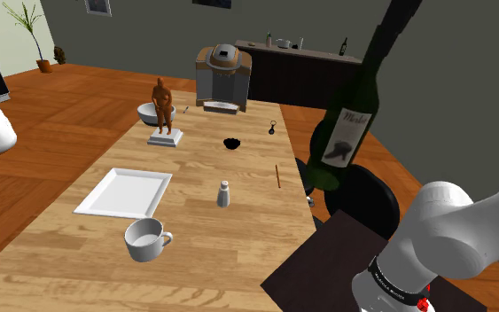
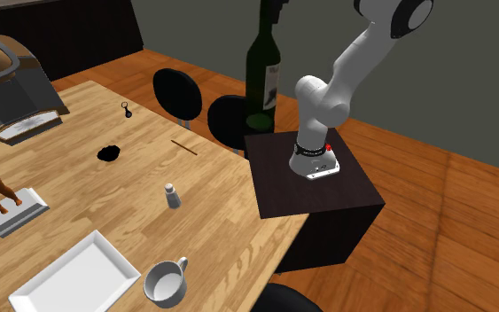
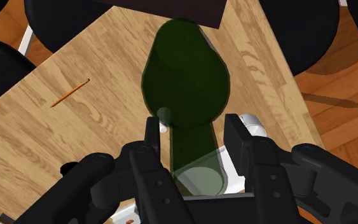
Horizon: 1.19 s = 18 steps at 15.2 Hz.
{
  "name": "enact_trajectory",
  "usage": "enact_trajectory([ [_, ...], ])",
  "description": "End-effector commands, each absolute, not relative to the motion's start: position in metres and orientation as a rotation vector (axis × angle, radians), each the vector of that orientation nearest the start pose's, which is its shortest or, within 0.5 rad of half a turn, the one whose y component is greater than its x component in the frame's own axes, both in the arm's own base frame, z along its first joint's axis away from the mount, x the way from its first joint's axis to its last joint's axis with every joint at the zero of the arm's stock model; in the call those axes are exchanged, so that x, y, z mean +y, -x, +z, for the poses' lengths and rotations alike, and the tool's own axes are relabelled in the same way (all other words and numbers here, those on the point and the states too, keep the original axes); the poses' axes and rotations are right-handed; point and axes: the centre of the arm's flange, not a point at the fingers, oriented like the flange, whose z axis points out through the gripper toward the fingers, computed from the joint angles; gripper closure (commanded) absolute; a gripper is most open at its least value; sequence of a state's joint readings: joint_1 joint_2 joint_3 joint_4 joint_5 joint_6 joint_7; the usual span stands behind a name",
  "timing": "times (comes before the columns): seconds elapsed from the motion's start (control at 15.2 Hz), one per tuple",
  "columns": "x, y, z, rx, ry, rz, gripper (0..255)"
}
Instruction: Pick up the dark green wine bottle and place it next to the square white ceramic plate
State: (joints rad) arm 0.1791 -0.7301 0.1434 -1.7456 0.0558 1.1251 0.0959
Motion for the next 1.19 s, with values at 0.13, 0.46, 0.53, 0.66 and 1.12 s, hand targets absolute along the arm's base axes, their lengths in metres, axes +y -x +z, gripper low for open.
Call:
enact_trajectory([
  [0.13,0.116,-0.21,0.816,-0.35,3.143,-0.174,255],
  [0.46,0.116,-0.21,0.843,-0.35,3.143,-0.174,255],
  [0.53,0.116,-0.21,0.848,-0.35,3.143,-0.174,255],
  [0.66,0.12,-0.22,0.845,-0.35,3.143,-0.174,255],
  [1.12,0.149,-0.292,0.794,-0.35,3.143,-0.174,255],
])
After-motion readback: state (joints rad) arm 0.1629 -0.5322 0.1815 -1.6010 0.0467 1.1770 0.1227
